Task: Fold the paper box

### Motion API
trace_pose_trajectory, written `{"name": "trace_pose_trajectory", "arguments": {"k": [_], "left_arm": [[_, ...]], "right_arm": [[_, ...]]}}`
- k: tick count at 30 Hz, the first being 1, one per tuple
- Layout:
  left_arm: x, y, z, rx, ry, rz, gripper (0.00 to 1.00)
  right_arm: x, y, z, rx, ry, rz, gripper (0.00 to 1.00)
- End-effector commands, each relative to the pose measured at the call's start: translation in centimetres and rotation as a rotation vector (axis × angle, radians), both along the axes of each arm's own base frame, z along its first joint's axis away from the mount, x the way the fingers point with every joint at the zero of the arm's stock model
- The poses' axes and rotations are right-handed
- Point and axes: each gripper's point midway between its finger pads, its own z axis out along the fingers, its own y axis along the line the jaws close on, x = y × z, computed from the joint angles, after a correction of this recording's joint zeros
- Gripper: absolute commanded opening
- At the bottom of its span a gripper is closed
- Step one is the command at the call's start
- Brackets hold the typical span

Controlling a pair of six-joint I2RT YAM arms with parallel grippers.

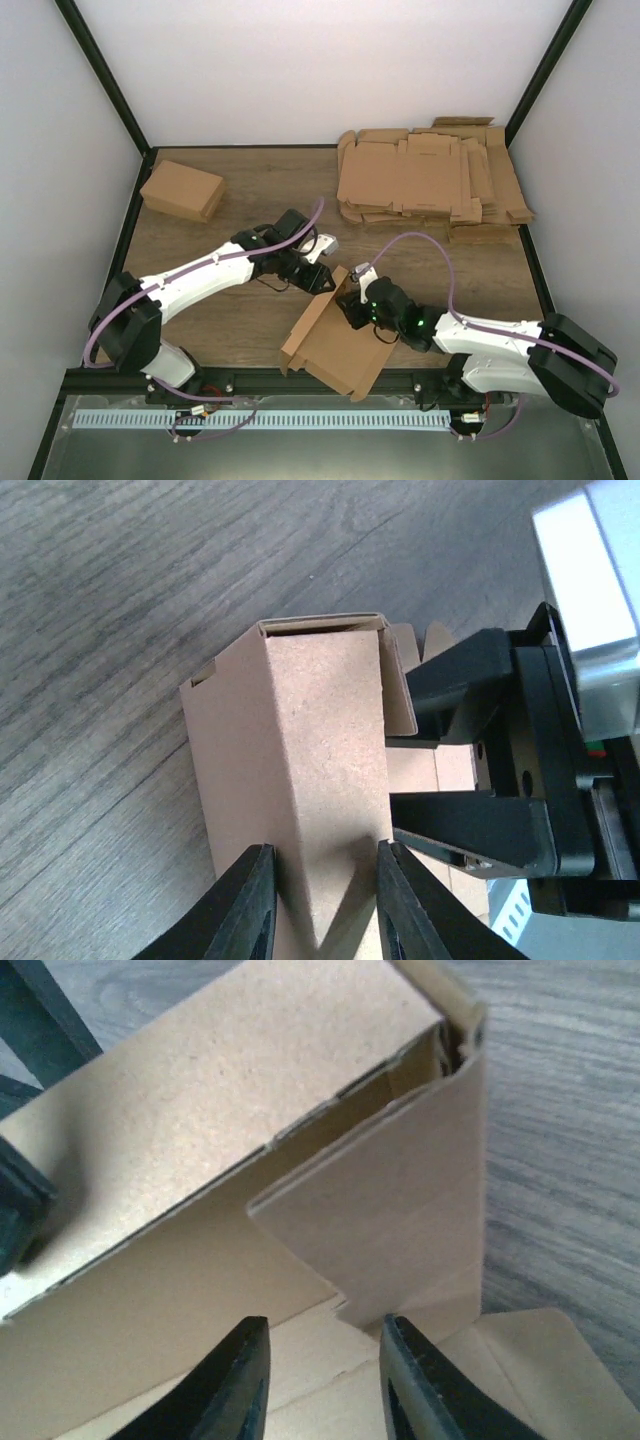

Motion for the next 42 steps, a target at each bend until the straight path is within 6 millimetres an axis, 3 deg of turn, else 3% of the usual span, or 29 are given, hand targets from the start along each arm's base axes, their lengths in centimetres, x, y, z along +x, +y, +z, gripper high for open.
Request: {"name": "trace_pose_trajectory", "arguments": {"k": [1, 6, 11, 15, 19, 27, 32, 38, 42], "left_arm": [[-0.3, -0.5, -0.5, 0.002, -0.008, -0.063, 0.31], [-0.2, -0.2, -0.6, 0.040, -0.026, -0.101, 0.30], [0.0, -0.2, -0.7, 0.055, -0.031, -0.110, 0.30], [0.1, -0.3, -1.0, 0.060, -0.028, -0.111, 0.30], [0.1, -0.3, -1.0, 0.060, -0.030, -0.111, 0.30], [0.1, -0.2, -1.2, 0.065, -0.028, -0.104, 0.30], [0.0, -0.1, -1.2, 0.065, -0.027, -0.103, 0.29], [0.1, -0.1, -1.2, 0.065, -0.029, -0.103, 0.30], [0.1, -0.2, -1.1, 0.063, -0.030, -0.103, 0.30]], "right_arm": [[-0.1, 0.6, 0.7, 0.040, 0.003, -0.007, 0.39], [-1.0, 0.2, 1.9, 0.098, -0.024, 0.024, 0.53], [-1.5, -1.1, 2.9, 0.153, -0.020, 0.027, 0.59], [-0.8, -2.7, 3.1, 0.170, 0.006, 0.009, 0.61], [-0.3, -3.7, 4.9, 0.233, -0.032, 0.013, 0.62], [3.3, -6.5, 8.2, 0.287, -0.084, -0.114, 0.60], [5.9, -8.2, 6.3, 0.251, -0.011, -0.208, 0.57], [6.1, -5.7, 4.6, 0.184, 0.013, -0.011, 0.48], [4.9, -4.7, 3.9, 0.171, -0.011, 0.108, 0.48]]}}
